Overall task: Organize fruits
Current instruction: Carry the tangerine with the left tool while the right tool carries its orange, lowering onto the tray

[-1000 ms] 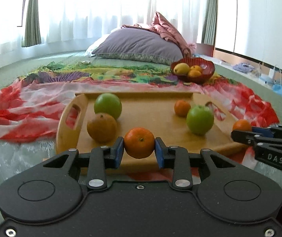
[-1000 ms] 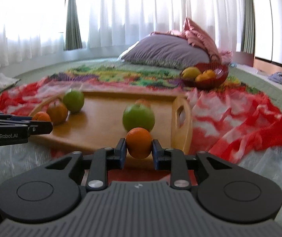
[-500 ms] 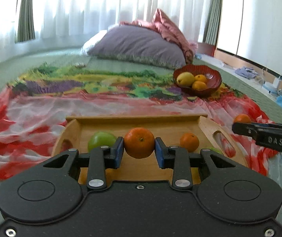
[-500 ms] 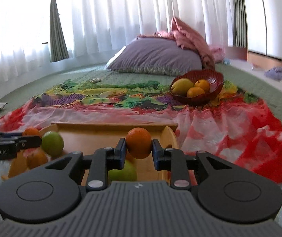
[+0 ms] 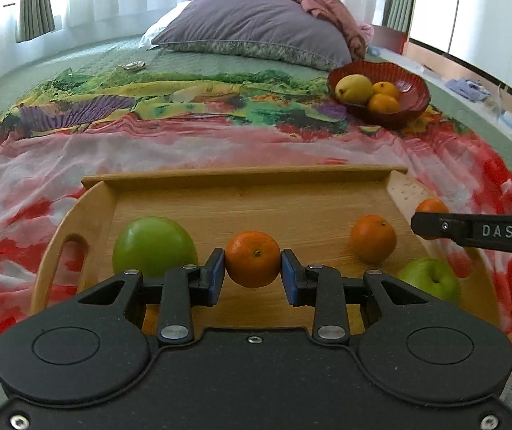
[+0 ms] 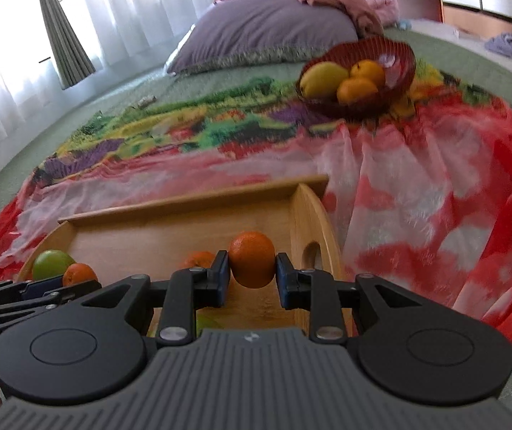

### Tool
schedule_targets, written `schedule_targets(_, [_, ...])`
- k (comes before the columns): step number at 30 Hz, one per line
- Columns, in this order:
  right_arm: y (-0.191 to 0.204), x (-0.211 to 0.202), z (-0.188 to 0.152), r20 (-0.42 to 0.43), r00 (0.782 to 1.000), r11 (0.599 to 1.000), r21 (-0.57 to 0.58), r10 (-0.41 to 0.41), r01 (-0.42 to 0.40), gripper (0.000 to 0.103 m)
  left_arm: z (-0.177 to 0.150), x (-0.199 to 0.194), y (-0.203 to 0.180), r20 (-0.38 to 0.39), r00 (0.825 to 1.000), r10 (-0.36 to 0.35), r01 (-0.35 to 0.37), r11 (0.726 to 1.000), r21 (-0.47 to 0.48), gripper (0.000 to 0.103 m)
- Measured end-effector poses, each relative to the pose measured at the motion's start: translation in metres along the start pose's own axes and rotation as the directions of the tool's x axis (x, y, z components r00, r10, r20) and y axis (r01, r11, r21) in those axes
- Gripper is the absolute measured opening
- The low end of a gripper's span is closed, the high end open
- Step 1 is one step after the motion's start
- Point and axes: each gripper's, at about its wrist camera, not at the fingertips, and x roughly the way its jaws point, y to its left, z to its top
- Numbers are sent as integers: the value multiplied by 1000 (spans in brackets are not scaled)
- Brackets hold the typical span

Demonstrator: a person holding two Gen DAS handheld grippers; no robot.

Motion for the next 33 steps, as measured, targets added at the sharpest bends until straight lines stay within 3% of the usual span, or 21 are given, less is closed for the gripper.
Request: schedule_targets(33, [-4, 25, -1, -50, 999, 1000, 21, -19, 20, 34, 1, 30, -11, -13, 999, 35, -34, 998, 52, 32])
